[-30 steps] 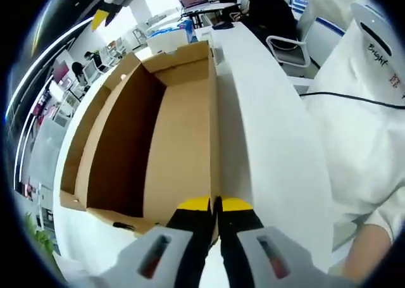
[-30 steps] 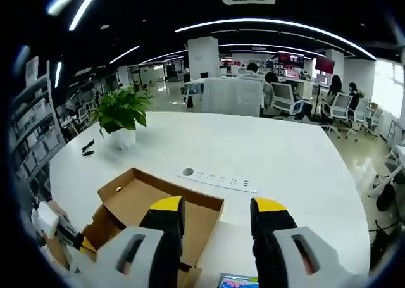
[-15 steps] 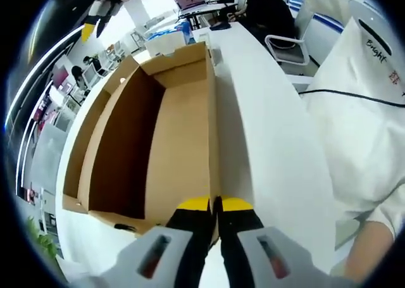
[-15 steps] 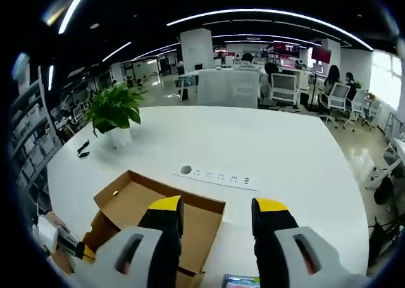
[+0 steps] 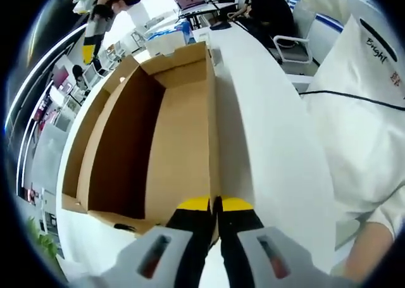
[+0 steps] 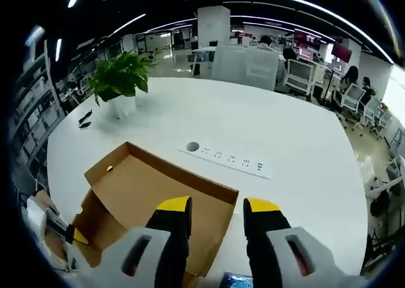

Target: Operate the shoe box by opening the lid, removing the specified soft item, and placing it in the target area until the item is outside and the box remains undamaged.

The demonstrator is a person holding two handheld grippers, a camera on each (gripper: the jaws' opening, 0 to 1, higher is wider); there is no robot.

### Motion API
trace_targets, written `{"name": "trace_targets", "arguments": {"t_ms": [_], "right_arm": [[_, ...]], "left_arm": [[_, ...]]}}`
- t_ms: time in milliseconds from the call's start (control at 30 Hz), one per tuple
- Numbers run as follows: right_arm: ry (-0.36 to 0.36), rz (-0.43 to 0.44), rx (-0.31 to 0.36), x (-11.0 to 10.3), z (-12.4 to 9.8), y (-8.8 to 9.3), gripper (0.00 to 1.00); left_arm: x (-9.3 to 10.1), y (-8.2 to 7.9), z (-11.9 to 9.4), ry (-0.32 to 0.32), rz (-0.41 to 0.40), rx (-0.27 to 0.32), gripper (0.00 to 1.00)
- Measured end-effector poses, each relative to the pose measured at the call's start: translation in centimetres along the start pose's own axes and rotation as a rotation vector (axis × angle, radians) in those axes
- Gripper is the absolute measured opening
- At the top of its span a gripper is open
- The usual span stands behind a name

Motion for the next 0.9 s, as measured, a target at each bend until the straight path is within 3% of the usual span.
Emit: {"name": "trace_targets", "arguments": {"t_ms": [67, 400, 533, 667, 900], "right_arm": [[0.023, -0.008, -0.044, 0.4, 0.7, 0.7, 0.34], [0.063, 0.037, -0.085, 1.7, 2.6, 1.4, 0.32], [0.074, 0.055, -0.113, 2.5, 3.9, 2.9, 0.25], [0.073, 0.115, -0.156, 2.9, 5.7, 4.3, 0.25], [0.112, 0.078, -0.170, 2.9, 6.8, 5.1, 0.24]], "left_arm": [[0.0, 0.0, 0.0, -0.005, 0.001, -0.003, 0.02], [0.2, 0.0, 0.0, -0.019, 0.008, -0.005, 0.03], [0.2, 0.0, 0.0, -0.018, 0.009, -0.004, 0.03], [0.2, 0.0, 0.0, -0.014, 0.011, -0.004, 0.03], [0.3, 0.0, 0.0, -0.020, 0.013, -0.004, 0.03]]}}
Point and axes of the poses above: the point that each gripper's makers call its tool centre point, and the gripper's own axes: z roughly forward along the fingers, x roughly to its right, y roughly out of its underside, the point moved 1 cm from there along -z, roughly backward along the fingers, and after that the axes turned 13 degrees about z, right-handed, at the moved point
